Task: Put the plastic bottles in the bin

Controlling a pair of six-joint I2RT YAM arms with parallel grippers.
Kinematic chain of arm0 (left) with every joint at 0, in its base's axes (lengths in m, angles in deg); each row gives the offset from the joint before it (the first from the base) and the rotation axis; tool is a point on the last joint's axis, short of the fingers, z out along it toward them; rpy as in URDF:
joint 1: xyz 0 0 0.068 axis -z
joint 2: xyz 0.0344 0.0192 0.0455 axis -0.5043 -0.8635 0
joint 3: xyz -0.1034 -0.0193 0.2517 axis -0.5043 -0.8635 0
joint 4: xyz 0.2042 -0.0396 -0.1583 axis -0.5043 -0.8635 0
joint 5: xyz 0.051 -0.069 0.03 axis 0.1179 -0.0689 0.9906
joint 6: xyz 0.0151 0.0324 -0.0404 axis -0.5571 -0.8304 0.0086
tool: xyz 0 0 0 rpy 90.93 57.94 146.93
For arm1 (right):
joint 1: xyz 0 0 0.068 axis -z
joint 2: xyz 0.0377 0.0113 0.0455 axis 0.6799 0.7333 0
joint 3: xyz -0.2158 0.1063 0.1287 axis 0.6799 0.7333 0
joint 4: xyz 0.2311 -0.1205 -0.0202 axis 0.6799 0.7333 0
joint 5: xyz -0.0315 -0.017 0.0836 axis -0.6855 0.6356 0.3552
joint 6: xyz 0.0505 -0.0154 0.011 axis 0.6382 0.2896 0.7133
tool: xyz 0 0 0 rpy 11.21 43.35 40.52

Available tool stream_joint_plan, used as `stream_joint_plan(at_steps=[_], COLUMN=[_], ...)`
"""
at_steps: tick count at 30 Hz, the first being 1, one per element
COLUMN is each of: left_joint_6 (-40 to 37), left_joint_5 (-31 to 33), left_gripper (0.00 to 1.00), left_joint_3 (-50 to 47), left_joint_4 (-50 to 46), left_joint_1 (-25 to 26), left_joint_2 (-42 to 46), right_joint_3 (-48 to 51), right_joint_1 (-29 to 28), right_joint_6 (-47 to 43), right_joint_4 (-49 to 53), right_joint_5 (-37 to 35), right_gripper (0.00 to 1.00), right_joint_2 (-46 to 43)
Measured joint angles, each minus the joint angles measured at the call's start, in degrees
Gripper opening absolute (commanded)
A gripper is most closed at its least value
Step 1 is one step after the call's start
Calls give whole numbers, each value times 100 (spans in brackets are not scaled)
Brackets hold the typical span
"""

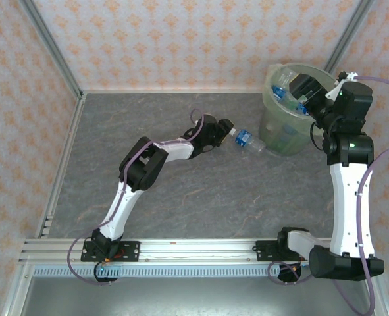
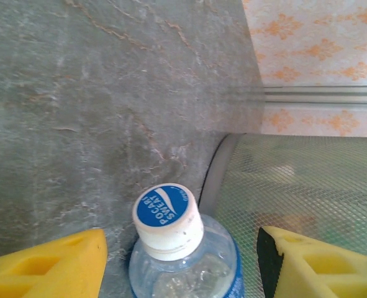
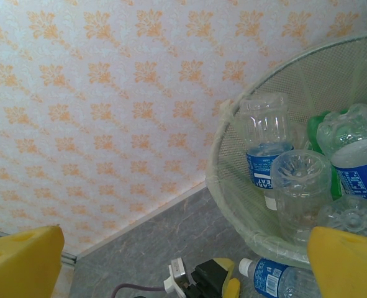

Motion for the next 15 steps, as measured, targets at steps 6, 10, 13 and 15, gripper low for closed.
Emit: stream_joint_plan(at_steps=[6, 10, 13, 15], left_joint_6=[210, 273, 382, 422], left_joint_5=[-11, -76, -114, -116], left_gripper=[62, 60, 59, 59], left_joint_3=[262, 435, 509, 518], left_joint_4=[111, 192, 308, 404], left_joint_1=[4, -7, 4, 20], left_joint_2=[-260, -450, -533, -610], right_joint_3=[0, 0, 0, 0], right_joint_1=[0, 0, 0, 0], right_joint_6=[0, 17, 15, 15], right_joint_4=[2, 0, 0, 0], right_joint_5=[-17, -20, -20, -22], right_gripper=[100, 100, 100, 100], right_joint_2=[0, 0, 2, 11])
